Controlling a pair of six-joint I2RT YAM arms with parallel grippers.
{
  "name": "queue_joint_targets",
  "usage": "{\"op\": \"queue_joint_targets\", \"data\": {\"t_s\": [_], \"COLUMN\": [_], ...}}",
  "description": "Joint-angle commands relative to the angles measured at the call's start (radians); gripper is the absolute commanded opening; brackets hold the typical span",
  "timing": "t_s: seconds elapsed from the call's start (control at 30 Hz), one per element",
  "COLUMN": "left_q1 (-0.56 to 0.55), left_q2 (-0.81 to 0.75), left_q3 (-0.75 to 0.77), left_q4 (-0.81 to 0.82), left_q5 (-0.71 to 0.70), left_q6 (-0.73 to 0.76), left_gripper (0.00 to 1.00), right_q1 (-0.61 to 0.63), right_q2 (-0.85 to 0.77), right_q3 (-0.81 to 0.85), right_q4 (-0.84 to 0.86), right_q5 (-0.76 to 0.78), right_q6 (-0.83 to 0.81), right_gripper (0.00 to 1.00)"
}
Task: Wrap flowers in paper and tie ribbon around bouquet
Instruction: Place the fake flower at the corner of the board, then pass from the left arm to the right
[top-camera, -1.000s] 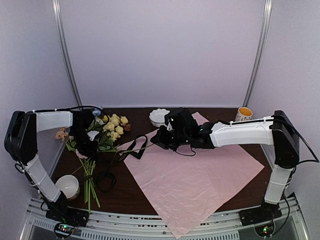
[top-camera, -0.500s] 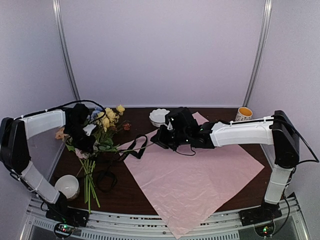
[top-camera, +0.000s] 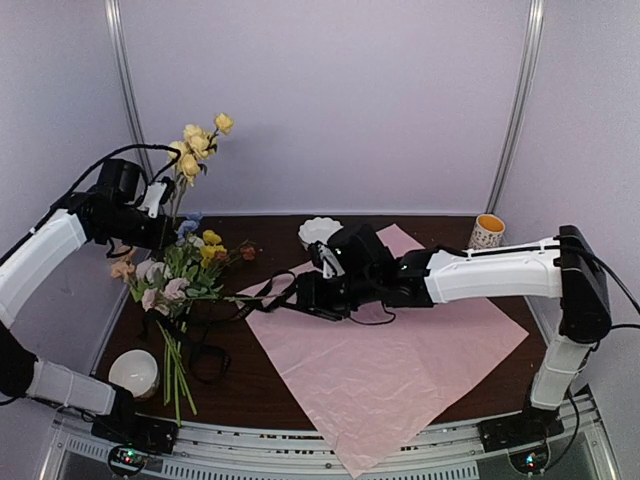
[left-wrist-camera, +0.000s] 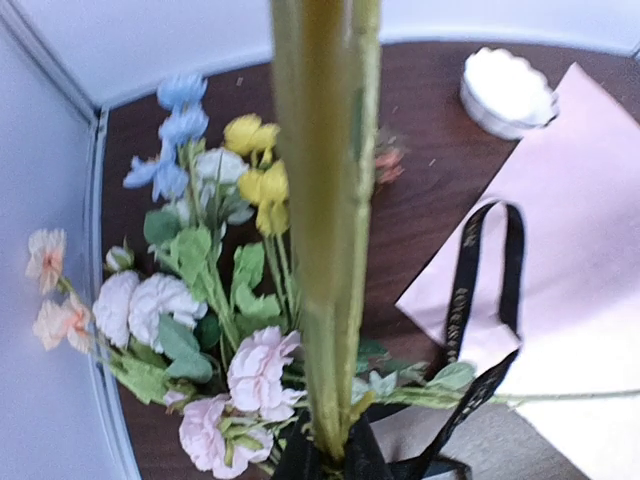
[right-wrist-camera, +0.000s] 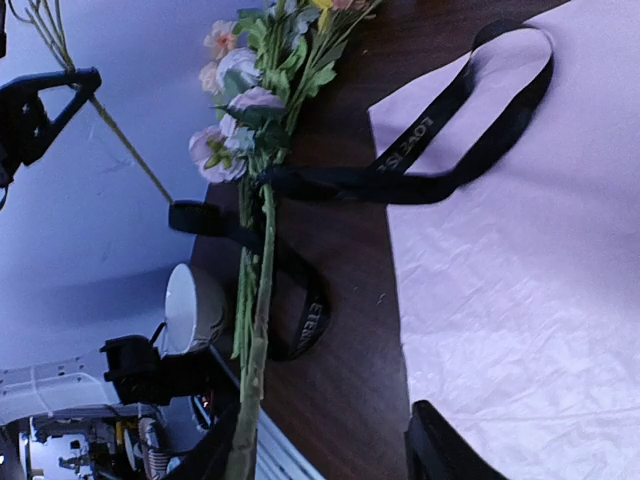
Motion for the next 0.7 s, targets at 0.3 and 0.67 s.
{"op": "queue_joint_targets", "data": {"t_s": [0.3,0.67], "left_q1": [-0.021,-0.117], "left_q2": [-0.357,-0.354], "left_q3": [-0.173,-0.180], "left_q4": [0.473,0.435], "left_q5": [0.382,0.484], "left_q6": [0.117,0.168], "left_gripper": [0.00,0.00], "right_q1": [0.063,0.063], "right_q2": [-0.393,-0.257], "right_q3": [0.020,0.369], "right_q4": [-0.660,-0.087], "right_q5": [0.432,0.082], "right_q6": [-0.764,-0.821], "right_gripper": [1.00,0.98]}}
